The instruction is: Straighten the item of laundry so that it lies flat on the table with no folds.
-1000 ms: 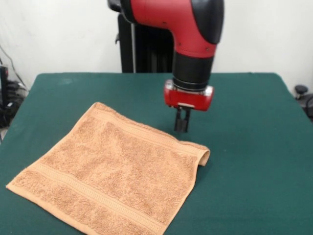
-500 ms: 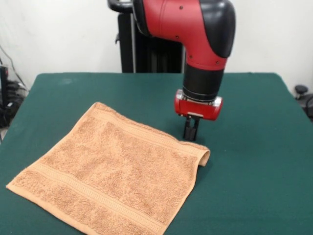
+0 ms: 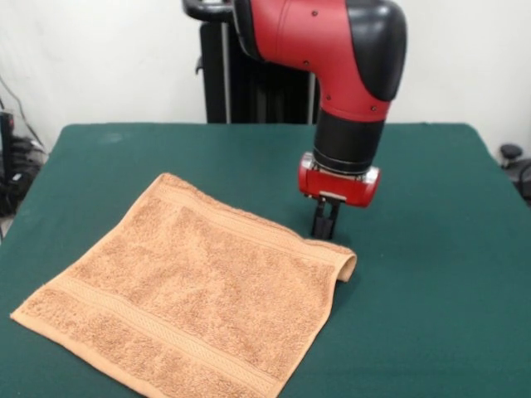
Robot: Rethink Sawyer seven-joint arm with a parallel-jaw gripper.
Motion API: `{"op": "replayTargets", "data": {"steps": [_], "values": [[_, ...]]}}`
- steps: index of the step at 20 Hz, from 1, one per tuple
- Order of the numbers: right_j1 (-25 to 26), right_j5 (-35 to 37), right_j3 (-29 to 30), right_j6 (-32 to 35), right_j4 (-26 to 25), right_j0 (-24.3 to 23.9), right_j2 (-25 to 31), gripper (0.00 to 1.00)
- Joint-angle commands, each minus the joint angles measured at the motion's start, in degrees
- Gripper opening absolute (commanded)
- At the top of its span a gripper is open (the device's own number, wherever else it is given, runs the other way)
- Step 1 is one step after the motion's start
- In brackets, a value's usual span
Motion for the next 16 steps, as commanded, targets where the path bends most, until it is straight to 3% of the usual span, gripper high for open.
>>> {"op": "replayTargets", "data": {"steps": [1,8,16], "values": [[9.58,-3.05,-9.22,13.18,5.15,0.10,6.25,0.00],[4.99,3.45,-9.30,9.45,2.58,-2.67,5.12,0.00],[3.19,10.17,-13.25,8.42,1.74,-3.27,3.03,0.00]]}}
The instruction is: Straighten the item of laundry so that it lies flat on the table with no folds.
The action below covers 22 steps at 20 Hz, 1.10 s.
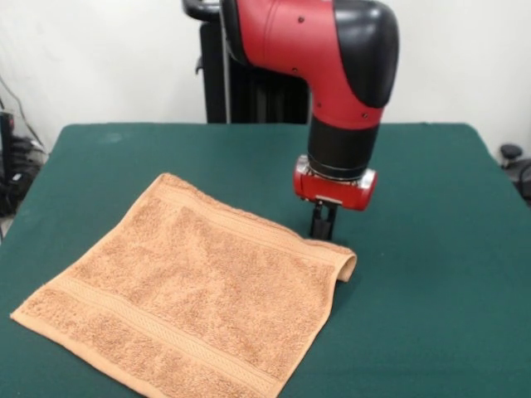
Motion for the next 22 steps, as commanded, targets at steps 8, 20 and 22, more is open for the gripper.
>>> {"op": "replayTargets", "data": {"steps": [8,20,22], "values": [[3.10,6.89,-14.61,7.46,0.36,-2.06,2.40,0.00],[0.53,12.23,-16.46,5.50,-1.48,-3.99,3.57,0.00],[-0.20,13.23,-16.38,4.63,-1.92,-4.77,4.03,0.00]]}}
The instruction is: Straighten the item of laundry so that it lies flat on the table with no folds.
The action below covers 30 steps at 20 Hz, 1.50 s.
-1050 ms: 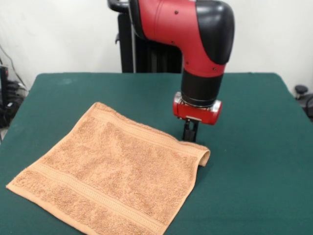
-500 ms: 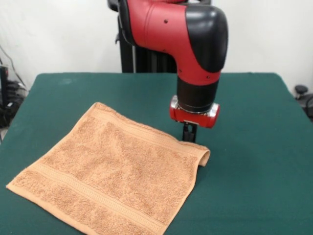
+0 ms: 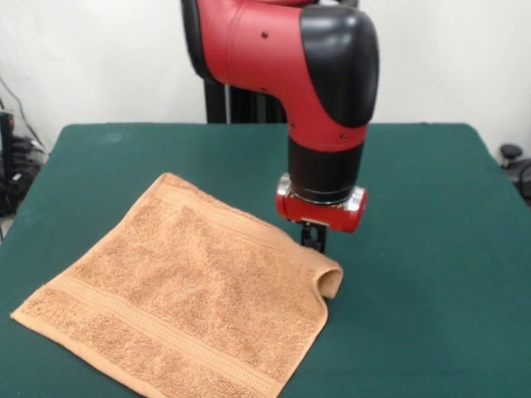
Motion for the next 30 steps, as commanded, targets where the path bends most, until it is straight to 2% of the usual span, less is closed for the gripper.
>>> {"op": "replayTargets", "data": {"steps": [1,9,17,19,27,30], "values": [[-2.38,0.24,-4.21,4.29,-2.11,-1.86,4.62,0.00],[-5.03,3.74,-3.62,2.38,-3.51,-3.88,5.31,0.00],[-2.95,0.14,-3.62,2.83,-5.15,-5.08,6.90,0.00],[-3.62,-1.09,-1.93,3.39,-5.65,-5.06,7.28,0.00],[-3.85,-1.99,-1.07,3.86,-5.94,-5.22,7.50,0.00],[-2.23,-3.64,-2.00,3.76,-6.54,-5.18,7.33,0.00]]}}
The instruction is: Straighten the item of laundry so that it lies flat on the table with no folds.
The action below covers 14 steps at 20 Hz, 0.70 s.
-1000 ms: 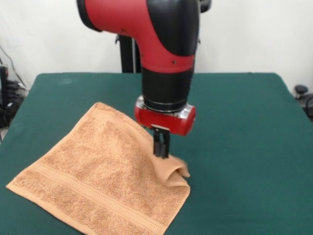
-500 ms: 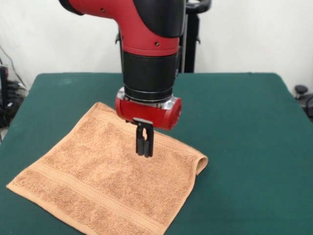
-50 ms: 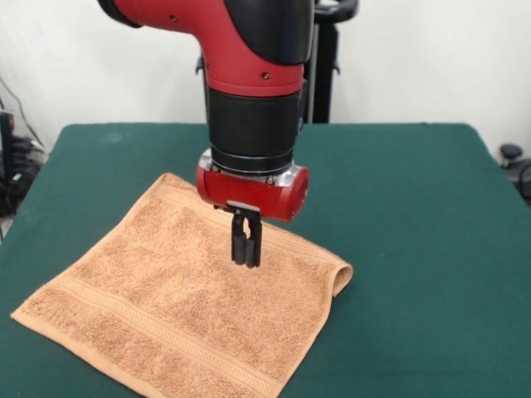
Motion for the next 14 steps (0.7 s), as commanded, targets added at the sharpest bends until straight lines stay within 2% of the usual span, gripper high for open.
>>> {"op": "replayTargets", "data": {"steps": [1,5,10,14], "values": [[4.53,-4.44,2.19,3.47,-4.64,0.47,6.94,0.00],[7.75,-6.00,-0.38,1.24,-6.10,-1.35,8.57,0.00],[8.39,-7.77,0.26,1.42,-8.80,-2.73,10.09,0.00],[12.04,-8.97,-3.11,1.94,-9.97,-3.13,10.85,0.00]]}}
